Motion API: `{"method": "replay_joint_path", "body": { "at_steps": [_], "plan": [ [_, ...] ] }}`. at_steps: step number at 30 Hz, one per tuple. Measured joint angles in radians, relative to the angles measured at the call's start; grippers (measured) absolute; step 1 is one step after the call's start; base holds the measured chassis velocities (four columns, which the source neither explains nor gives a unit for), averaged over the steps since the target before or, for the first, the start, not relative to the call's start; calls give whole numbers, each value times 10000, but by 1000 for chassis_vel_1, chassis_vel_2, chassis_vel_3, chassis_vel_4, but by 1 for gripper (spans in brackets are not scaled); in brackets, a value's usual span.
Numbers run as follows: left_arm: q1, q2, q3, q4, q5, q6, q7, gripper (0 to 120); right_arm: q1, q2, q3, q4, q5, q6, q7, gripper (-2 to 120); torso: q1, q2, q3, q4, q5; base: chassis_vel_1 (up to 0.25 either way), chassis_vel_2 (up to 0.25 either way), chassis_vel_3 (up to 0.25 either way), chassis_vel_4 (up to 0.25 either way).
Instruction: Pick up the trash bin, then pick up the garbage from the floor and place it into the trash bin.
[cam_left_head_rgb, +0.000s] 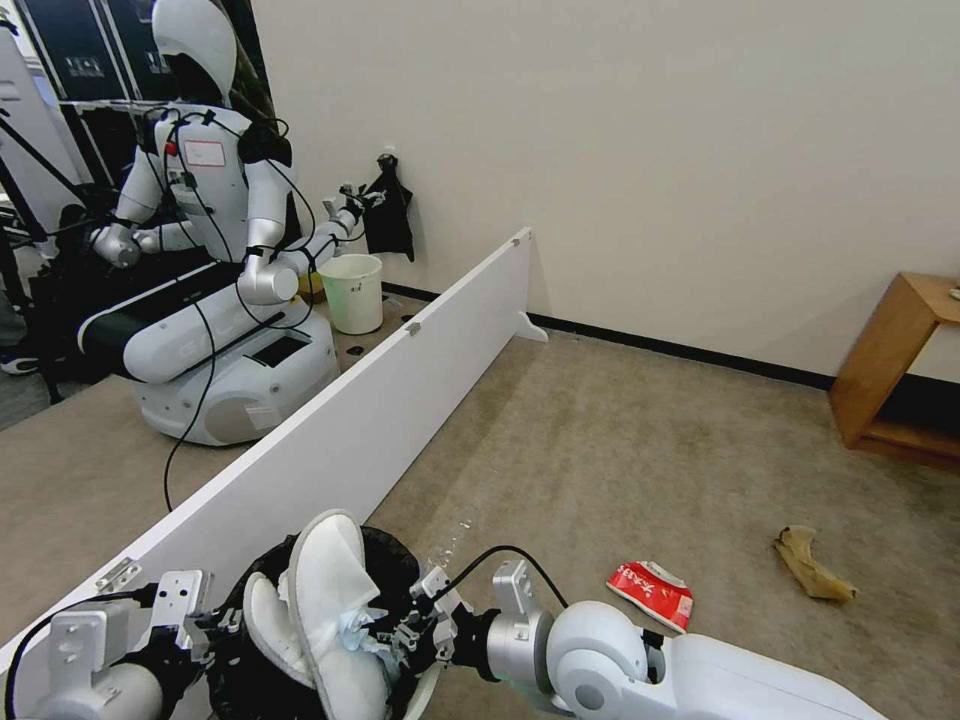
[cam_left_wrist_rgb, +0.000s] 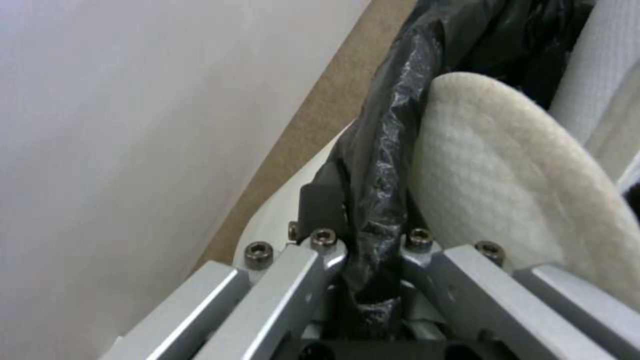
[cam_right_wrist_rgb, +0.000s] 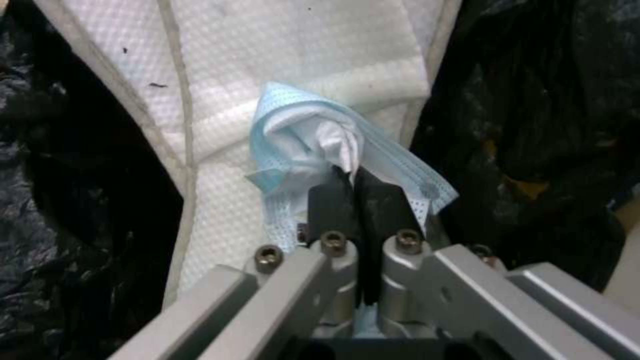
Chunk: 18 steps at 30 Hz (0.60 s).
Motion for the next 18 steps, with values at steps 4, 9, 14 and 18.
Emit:
{"method": "replay_joint_path", "body": {
  "at_steps": [4,9,14,18],
  "plan": [
    [-6,8,3,0,-35,0,-2,2,-17,27,-16,12,-34,50,170,19,0,0,0,0,0,0,0,0,0],
    [-14,39,3,0,-91,0,-13,2,-6,18,-22,40,-176,152,170,38,0,0,0,0,0,0,0,0,0],
    [-21,39,6,-1,-108,0,-15,2,27,-27,-46,166,-254,175,146,55,0,0,0,0,0,0,0,0,0],
    [-23,43,7,-3,-129,-2,-13,2,53,-93,-55,309,-313,177,120,72,0,0,0,0,0,0,0,0,0]
  ]
}}
